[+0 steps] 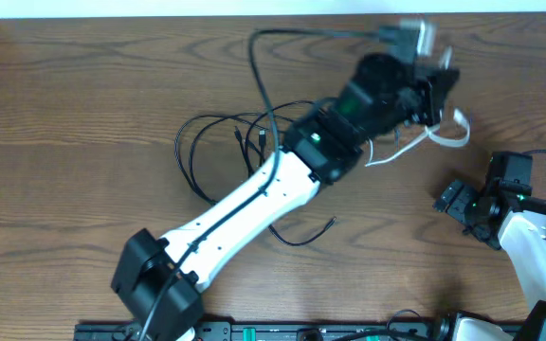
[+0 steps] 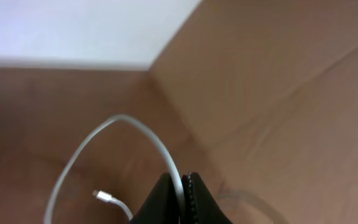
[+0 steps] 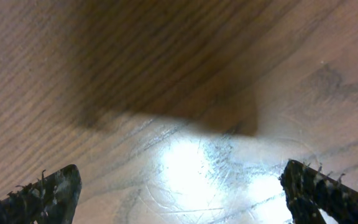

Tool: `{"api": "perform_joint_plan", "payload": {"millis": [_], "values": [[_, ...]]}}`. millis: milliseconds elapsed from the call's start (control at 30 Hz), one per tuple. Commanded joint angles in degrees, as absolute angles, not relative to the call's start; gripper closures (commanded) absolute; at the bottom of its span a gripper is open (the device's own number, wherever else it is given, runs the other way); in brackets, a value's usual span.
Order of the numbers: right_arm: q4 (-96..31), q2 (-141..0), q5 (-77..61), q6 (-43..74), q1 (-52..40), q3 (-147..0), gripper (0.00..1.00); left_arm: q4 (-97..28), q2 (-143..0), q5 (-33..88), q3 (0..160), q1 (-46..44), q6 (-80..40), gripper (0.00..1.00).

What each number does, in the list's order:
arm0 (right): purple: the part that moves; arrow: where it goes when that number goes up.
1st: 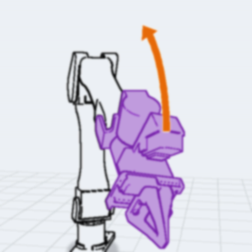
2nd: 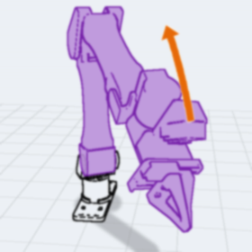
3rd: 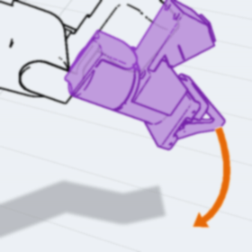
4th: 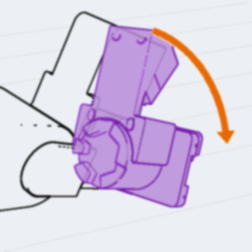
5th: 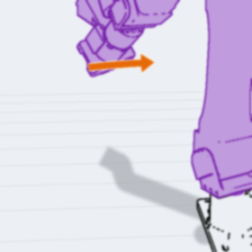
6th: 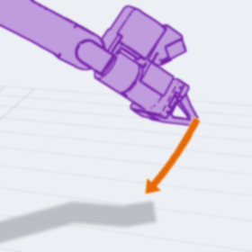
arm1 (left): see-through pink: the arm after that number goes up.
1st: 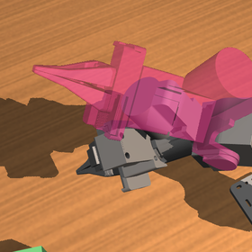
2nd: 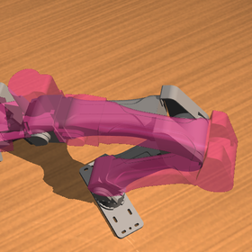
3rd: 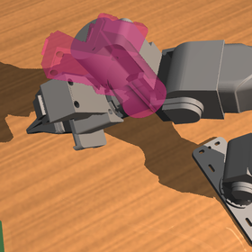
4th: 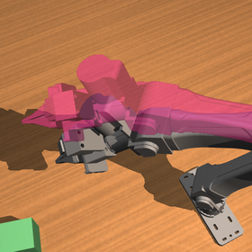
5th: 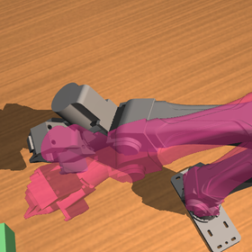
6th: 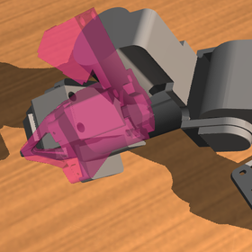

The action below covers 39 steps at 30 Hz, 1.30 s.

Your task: Untangle cables

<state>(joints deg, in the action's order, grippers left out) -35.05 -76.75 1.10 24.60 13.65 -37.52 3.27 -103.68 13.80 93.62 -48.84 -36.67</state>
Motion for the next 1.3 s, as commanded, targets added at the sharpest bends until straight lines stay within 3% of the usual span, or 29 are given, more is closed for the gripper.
{"api": "perform_joint_plan", "payload": {"millis": [0, 233, 633, 667, 833, 900, 1067, 1267], "values": [[-34.9, -75.9, 1.5, 25.3, 13.8, -37.4, 0.01, -2.2, -105.7, 14.4, 94.0, -49.6, -37.1, 0.92], [-34.6, -75.9, 0.9, 25.3, 13.8, -37.4, 0.01, -15.9, -109.1, 14.4, 94.0, -50.3, -37.1, 0.93], [-34.1, -75.9, -0.6, 25.3, 13.8, -37.4, 0.01, -28.2, -111.2, 14.3, 94.0, -50.3, -32.7, 0.92], [-34.1, -75.9, -0.6, 25.3, 13.8, -37.4, 0.01, -28.6, -111.2, 14.3, 94.0, -50.3, -32.3, 0.86], [-34.1, -75.9, -0.6, 25.3, 13.8, -37.4, 0.01, -30.7, -111.2, 13.9, 94.0, -50.3, -30.4, 0.38], [-34.1, -75.9, -0.6, 25.3, 13.8, -37.4, 0.01, -31.3, -111.2, 13.9, 94.0, -50.3, -30.4, 0.25], [-34.1, -75.9, -0.7, 25.2, 13.8, -37.4, 0.01, -31.3, -110.8, 12.6, 94.0, -50.1, -30.0, 0.13], [-34.1, -75.9, -1.7, 24.8, 13.8, -37.4, 0.01, -32.2, -107.5, 9.2, 94.0, -48.4, -28.7, 0.13]]}}
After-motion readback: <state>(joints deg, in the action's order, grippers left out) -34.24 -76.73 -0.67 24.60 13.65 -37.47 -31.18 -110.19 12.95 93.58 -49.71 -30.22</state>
